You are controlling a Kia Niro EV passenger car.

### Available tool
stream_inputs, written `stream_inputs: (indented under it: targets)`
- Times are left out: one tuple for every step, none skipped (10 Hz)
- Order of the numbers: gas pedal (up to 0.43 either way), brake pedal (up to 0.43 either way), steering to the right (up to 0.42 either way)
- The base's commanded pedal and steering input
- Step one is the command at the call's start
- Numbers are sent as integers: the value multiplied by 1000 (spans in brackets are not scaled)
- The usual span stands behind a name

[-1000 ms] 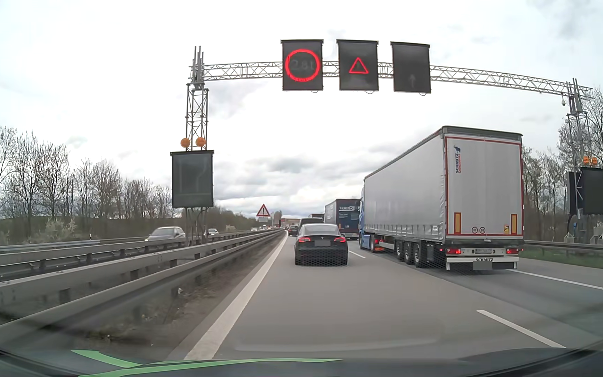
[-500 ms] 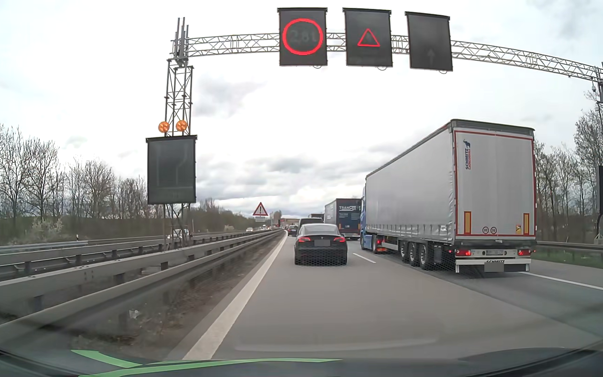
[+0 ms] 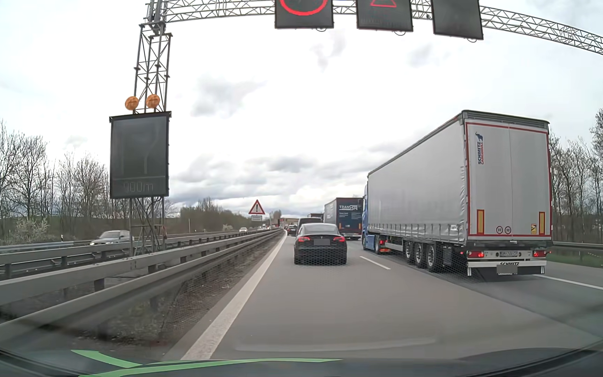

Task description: Follow the waypoints while adhering to traffic rules and regulations

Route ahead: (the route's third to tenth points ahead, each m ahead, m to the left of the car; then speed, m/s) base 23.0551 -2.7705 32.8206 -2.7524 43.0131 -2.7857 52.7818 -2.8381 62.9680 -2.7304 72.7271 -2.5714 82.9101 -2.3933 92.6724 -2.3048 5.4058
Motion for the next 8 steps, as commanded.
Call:
stream_inputs:
  targets:
    - [130,0,-1]
    - [130,0,-1]
    - [130,0,-1]
    - [118,0,-2]
    - [118,0,-2]
    - [118,0,-2]
    - [118,0,-2]
    - [118,0,-2]
